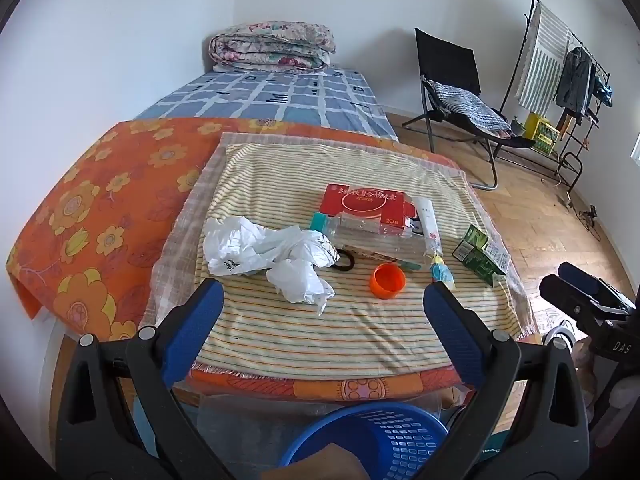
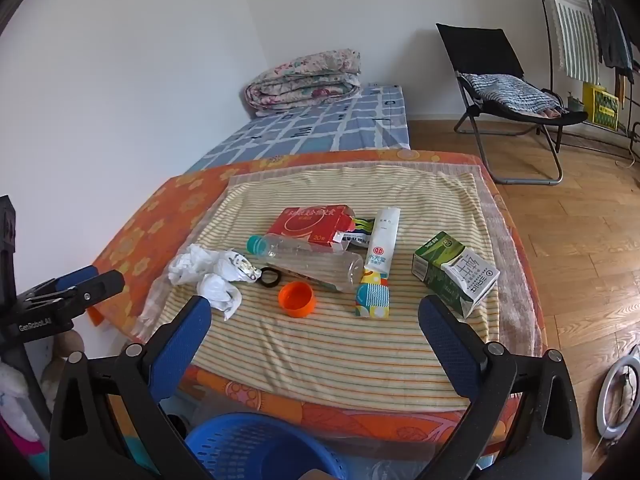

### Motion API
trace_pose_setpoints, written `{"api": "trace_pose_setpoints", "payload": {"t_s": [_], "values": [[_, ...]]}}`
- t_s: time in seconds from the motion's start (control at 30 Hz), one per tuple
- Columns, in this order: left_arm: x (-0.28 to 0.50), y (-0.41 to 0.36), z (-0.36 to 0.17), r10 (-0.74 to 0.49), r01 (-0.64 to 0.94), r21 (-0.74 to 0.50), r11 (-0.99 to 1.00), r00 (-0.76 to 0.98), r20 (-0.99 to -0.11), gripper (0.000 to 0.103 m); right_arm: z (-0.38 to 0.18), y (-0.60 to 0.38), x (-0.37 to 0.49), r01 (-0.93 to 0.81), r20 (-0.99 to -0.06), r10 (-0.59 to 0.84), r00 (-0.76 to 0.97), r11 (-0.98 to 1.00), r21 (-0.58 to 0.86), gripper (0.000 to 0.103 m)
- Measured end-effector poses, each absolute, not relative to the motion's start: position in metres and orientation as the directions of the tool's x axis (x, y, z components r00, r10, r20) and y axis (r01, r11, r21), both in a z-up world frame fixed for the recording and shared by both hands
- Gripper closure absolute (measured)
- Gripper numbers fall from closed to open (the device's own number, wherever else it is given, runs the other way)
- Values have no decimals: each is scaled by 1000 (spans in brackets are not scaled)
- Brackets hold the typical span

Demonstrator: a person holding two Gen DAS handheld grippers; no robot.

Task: Collect trash

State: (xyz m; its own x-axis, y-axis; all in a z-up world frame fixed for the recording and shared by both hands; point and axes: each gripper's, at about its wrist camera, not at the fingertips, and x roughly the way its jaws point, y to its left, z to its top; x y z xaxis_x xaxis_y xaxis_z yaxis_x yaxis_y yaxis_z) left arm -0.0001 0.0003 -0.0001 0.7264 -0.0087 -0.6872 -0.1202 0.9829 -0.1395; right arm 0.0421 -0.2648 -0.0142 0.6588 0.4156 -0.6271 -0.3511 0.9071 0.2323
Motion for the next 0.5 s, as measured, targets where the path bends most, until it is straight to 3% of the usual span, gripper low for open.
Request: {"api": "trace_pose_setpoints", "payload": {"t_s": [0.5], "values": [[-3,3,-5,-15,-118,-144,982,719,-695,1,-13,-261,39,-355,-634,419,650,905,235,0]]}}
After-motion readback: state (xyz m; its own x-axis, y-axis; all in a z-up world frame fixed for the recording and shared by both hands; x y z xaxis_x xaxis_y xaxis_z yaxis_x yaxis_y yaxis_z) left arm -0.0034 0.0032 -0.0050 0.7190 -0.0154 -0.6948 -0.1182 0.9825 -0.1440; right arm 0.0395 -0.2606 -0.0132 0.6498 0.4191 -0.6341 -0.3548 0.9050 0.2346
